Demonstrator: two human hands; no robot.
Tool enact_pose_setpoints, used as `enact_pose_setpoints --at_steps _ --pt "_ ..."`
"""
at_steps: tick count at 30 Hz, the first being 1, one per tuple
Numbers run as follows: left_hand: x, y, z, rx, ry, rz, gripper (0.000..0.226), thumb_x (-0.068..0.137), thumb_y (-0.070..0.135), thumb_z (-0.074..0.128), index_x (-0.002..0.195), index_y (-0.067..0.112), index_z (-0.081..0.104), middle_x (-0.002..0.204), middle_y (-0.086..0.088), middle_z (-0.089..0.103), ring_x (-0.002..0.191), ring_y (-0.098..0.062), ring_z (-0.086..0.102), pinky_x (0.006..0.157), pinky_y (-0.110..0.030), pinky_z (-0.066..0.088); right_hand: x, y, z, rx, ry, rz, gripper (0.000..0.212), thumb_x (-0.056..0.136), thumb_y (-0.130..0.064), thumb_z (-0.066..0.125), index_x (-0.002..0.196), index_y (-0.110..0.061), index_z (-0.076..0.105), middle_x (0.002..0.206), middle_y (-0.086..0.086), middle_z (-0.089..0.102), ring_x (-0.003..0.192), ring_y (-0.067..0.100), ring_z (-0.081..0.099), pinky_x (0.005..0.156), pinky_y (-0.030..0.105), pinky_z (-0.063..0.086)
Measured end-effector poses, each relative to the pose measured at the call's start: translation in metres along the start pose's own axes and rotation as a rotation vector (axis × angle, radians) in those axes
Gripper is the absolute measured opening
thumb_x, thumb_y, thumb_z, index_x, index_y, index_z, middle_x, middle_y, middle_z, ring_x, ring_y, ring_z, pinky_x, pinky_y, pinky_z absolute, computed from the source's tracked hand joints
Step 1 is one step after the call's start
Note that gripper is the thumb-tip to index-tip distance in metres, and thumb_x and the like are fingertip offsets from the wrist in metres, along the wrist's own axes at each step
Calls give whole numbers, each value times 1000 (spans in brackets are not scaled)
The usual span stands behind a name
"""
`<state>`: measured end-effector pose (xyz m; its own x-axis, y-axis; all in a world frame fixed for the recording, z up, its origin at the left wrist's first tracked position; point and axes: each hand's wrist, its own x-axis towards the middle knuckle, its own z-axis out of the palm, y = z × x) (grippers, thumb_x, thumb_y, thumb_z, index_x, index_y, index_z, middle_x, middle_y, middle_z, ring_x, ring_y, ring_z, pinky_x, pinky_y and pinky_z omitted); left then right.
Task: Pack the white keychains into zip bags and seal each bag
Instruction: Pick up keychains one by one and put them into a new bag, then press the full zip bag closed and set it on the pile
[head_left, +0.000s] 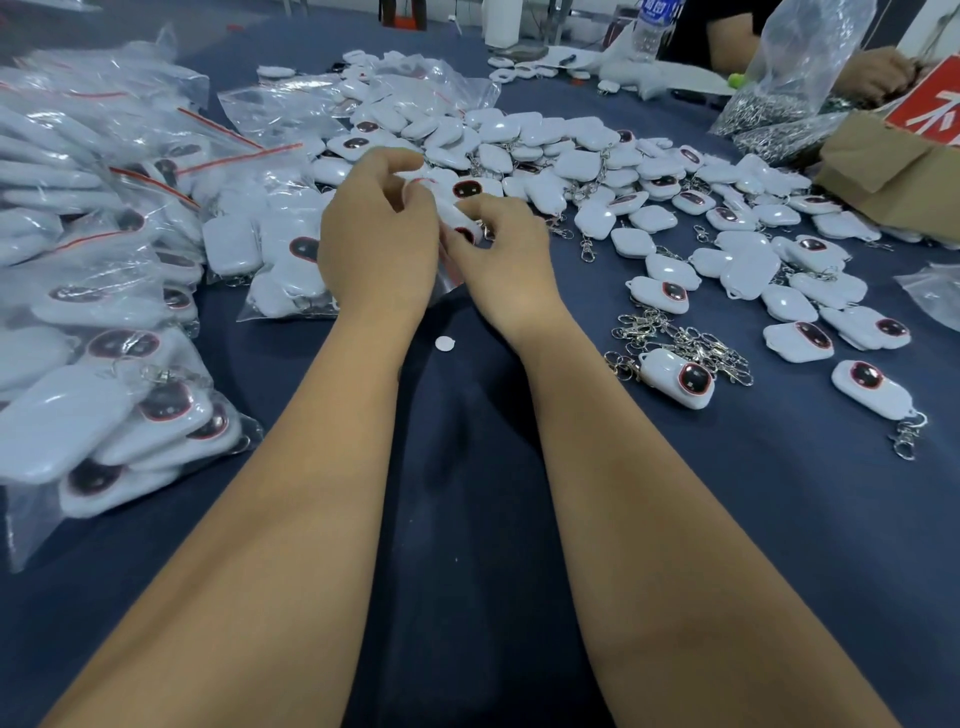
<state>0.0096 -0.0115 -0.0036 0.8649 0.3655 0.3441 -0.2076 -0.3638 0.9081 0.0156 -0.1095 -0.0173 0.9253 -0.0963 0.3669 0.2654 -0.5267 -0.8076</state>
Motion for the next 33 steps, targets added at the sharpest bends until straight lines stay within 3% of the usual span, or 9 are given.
enact_pose_setpoints --at_steps 10,14,16,18,20,23,25,30,33 --pt "-1 0 0 -162 32 19 24 85 16 49 92 33 65 85 17 64 84 -7 62 85 -29 52 -7 -8 -10 359 -359 51 30 103 -19 48 92 5 63 79 9 57 72 16 52 78 27 44" --pt "1 -2 0 -204 41 93 29 85 12 48 91 34 65 96 14 65 89 -3 58 87 -26 49 -6 -8 -3 165 -480 92 24 104 -32 40 95 -32 62 89 -8 64 88 8 57 103 29 44" --pt "-1 -3 1 -181 19 173 31 83 11 47 93 34 66 95 16 62 92 1 56 87 -20 46 -8 -8 2 140 -451 75 24 101 -28 43 108 -41 61 93 -11 70 94 10 60 106 40 44" --pt "-3 -2 2 -148 -18 243 34 81 11 46 96 34 67 92 18 59 91 2 54 84 -15 42 -8 -5 4 271 -345 59 25 96 -9 48 106 -25 66 86 -2 74 77 9 65 80 30 56" --pt "-3 0 3 -156 -71 281 32 82 14 47 99 32 68 92 19 60 91 2 56 84 -14 43 -5 -2 4 295 -213 70 28 89 2 46 90 -16 67 63 -2 67 57 13 61 57 29 52" --pt "-3 5 3 -175 -127 321 29 87 20 48 103 27 71 91 20 64 89 0 60 83 -22 47 4 7 4 223 -39 153 44 83 3 42 56 -26 62 49 -7 51 57 20 49 56 42 49" --pt "0 7 0 -65 -65 341 30 88 23 45 103 27 71 95 19 67 91 -5 60 81 -25 46 5 10 1 233 41 194 43 82 -6 53 50 -33 61 48 -15 51 55 10 47 56 28 44" --pt "17 -14 -15 374 -64 95 32 89 24 42 102 24 72 104 -4 70 106 -32 59 90 -38 47 5 5 -13 637 180 375 33 94 -14 49 65 -20 64 60 -4 65 50 8 54 57 20 45" --pt "13 -22 -13 410 -145 -30 29 93 26 38 70 20 55 77 -3 56 96 -35 55 71 -35 41 8 4 -18 899 106 482 24 100 -39 50 110 -20 61 87 7 73 65 12 67 71 28 55"
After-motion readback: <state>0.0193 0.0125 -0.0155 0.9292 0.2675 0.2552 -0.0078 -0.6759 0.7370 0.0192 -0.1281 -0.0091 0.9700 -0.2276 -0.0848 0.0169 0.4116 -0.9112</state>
